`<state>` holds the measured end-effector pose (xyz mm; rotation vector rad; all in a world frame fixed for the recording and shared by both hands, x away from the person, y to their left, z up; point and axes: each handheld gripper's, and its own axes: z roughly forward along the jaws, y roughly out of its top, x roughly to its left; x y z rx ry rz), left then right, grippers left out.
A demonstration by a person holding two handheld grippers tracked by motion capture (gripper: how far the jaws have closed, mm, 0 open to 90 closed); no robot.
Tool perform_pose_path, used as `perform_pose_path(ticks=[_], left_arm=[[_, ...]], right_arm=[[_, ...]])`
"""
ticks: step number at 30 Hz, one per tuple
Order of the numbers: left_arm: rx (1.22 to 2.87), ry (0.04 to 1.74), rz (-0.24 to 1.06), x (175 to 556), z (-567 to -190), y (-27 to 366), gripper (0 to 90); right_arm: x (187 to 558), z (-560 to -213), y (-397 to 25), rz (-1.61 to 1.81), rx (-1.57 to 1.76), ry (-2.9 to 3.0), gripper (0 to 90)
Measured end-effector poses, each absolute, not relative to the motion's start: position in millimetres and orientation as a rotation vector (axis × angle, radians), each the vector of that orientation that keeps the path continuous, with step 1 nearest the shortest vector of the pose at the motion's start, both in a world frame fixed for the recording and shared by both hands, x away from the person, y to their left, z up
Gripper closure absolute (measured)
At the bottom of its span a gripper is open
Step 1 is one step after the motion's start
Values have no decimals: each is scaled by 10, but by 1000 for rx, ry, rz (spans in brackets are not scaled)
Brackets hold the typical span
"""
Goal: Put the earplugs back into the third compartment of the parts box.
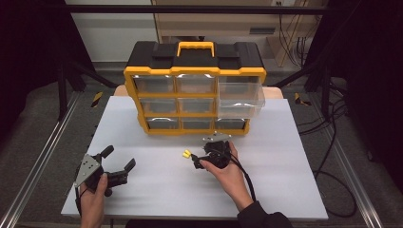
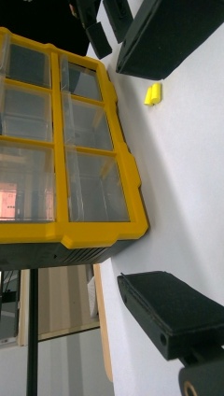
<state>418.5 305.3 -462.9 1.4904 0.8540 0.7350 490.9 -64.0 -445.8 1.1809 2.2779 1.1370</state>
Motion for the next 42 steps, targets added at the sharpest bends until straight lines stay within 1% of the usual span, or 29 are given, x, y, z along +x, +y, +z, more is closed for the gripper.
perform_pose_path(ticks=[6, 13, 24, 28, 31, 32, 33, 34, 35, 38, 42], left_arm=[[1486, 855, 728, 4192, -4632, 3062, 12], [1484, 854, 725, 4187, -4634, 3064, 12], [1494, 850, 734, 4179, -4620, 3055, 11], [1489, 854, 732, 4178, -4622, 3054, 11], [1491, 853, 731, 4175, -4624, 3057, 10], [1491, 853, 732, 4175, -4624, 3057, 10], [1491, 853, 732, 4175, -4624, 3057, 10], [1491, 853, 730, 4178, -4626, 3058, 10], [1491, 853, 730, 4178, -4626, 3058, 10], [1492, 853, 728, 4179, -4626, 3055, 9], [1494, 853, 729, 4181, -4625, 3049, 7]], right_arm=[[4977, -4413, -585, 1102, 1178, 2293, 114], [5019, -4423, -614, 1092, 1206, 2290, 124], [5100, -4475, -604, 1092, 1222, 2258, 168], [5140, -4531, -584, 1079, 1238, 2271, 195], [5149, -4551, -563, 1084, 1241, 2283, 241], [5148, -4552, -550, 1089, 1233, 2291, 277], [5148, -4552, -550, 1089, 1233, 2291, 277], [5150, -4544, -548, 1088, 1229, 2290, 313], [5150, -4544, -548, 1088, 1229, 2290, 313], [5166, -4534, -562, 1111, 1238, 2285, 362], [5165, -4539, -546, 1124, 1240, 2287, 387]])
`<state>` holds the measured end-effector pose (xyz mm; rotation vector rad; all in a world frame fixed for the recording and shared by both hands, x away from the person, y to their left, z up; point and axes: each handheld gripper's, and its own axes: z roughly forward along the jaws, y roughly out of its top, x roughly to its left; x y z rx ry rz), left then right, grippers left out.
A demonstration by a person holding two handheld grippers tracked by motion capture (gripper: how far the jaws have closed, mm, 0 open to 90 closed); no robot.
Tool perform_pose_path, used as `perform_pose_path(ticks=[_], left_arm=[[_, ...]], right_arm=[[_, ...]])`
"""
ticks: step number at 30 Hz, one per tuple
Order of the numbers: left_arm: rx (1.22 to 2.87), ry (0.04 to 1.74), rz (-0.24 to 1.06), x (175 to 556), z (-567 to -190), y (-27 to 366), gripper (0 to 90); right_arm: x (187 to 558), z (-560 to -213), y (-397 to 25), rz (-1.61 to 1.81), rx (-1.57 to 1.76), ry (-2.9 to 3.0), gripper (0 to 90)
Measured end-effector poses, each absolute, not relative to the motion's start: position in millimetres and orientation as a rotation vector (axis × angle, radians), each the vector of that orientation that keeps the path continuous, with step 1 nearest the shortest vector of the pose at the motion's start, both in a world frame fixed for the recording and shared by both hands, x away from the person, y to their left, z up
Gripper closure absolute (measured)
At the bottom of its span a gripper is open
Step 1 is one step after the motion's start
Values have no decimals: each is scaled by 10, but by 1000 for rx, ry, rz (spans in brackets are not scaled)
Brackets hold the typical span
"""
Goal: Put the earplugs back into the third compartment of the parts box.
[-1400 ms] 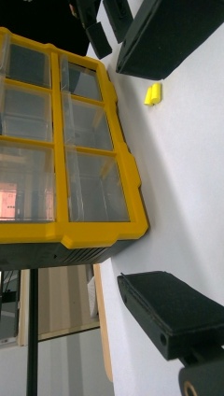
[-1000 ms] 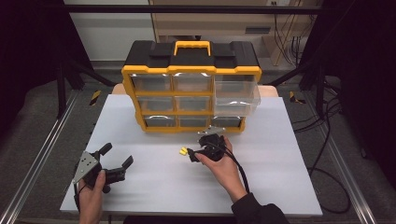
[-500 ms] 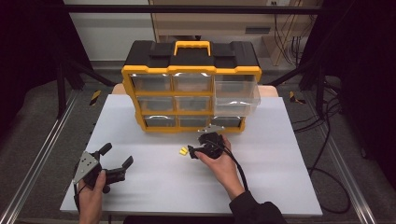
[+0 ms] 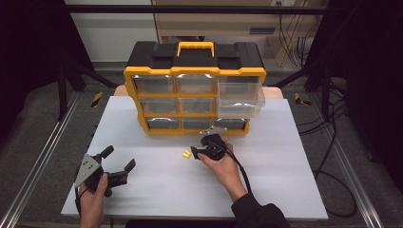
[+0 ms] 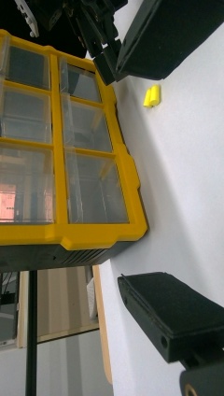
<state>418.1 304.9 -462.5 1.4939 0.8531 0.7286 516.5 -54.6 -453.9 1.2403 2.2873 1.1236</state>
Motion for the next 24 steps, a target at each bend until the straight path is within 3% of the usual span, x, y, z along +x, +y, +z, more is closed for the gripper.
perform_pose_path(ticks=[8, 24], left_arm=[[1498, 850, 730, 4181, -4623, 3051, 7], [1497, 845, 725, 4190, -4622, 3039, 7]], right_arm=[[5169, -4575, -459, 1135, 1226, 2302, 442], [5207, -4583, -358, 1146, 1172, 2328, 637]])
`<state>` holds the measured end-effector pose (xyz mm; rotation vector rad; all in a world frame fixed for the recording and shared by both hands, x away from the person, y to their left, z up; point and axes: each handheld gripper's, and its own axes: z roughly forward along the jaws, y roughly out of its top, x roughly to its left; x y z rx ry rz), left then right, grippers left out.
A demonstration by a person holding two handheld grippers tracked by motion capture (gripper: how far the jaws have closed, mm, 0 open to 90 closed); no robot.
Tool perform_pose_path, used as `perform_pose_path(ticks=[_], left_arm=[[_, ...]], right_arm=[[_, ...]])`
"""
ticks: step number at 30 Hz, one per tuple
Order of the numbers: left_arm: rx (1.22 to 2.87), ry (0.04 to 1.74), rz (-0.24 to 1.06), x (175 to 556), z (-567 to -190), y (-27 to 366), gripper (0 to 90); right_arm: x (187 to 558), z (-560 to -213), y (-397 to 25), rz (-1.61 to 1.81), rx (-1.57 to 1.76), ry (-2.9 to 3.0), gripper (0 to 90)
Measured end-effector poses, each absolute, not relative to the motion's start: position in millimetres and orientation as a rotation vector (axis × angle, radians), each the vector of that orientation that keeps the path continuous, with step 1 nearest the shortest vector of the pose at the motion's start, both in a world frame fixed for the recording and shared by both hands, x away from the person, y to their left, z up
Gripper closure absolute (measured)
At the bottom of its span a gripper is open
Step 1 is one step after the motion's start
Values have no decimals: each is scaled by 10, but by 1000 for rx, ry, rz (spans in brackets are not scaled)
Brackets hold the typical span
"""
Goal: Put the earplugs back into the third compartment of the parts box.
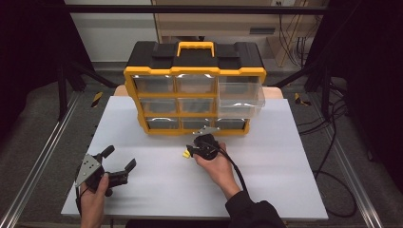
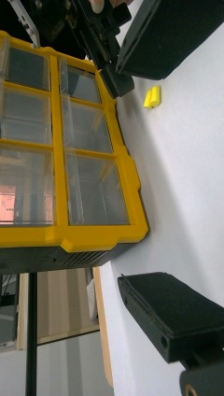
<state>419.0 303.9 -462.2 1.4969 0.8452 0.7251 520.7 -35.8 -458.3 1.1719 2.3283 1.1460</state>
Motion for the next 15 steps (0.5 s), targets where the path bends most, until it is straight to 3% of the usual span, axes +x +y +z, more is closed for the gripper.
perform_pose_path(ticks=[15], left_arm=[[1499, 849, 723, 4197, -4627, 3032, 7]], right_arm=[[5242, -4699, -278, 1163, 1173, 2409, 777]])
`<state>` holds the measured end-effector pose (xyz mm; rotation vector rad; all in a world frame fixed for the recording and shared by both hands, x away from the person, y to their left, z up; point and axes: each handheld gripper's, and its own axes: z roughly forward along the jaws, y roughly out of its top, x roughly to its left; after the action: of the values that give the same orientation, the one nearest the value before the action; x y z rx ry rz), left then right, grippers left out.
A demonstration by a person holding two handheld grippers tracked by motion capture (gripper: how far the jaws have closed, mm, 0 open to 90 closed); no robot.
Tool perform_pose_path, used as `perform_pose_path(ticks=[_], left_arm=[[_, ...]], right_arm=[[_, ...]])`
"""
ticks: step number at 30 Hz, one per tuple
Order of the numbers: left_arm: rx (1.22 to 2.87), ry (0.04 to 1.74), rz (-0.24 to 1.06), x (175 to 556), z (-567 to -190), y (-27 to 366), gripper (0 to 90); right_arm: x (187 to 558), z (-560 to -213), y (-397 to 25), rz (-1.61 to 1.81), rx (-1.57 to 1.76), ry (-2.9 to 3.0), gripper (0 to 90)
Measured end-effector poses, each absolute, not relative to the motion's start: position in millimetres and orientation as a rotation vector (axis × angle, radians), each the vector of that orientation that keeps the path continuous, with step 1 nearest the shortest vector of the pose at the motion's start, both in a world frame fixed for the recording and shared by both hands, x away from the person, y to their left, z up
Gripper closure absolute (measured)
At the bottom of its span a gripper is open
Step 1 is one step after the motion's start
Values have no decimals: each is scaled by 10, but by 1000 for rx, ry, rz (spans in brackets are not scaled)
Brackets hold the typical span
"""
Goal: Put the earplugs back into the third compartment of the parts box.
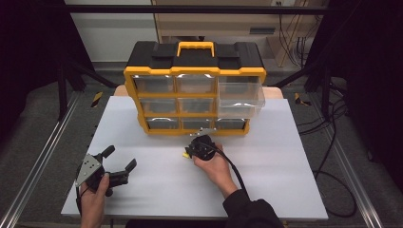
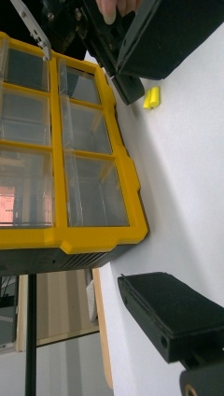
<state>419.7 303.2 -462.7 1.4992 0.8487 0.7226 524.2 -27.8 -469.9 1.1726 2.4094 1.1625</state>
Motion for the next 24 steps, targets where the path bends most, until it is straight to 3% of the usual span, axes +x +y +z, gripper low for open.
perform_pose_path(ticks=[24], left_arm=[[1501, 846, 722, 4195, -4626, 3031, 7]], right_arm=[[5267, -4792, -239, 1168, 1151, 2407, 875]])
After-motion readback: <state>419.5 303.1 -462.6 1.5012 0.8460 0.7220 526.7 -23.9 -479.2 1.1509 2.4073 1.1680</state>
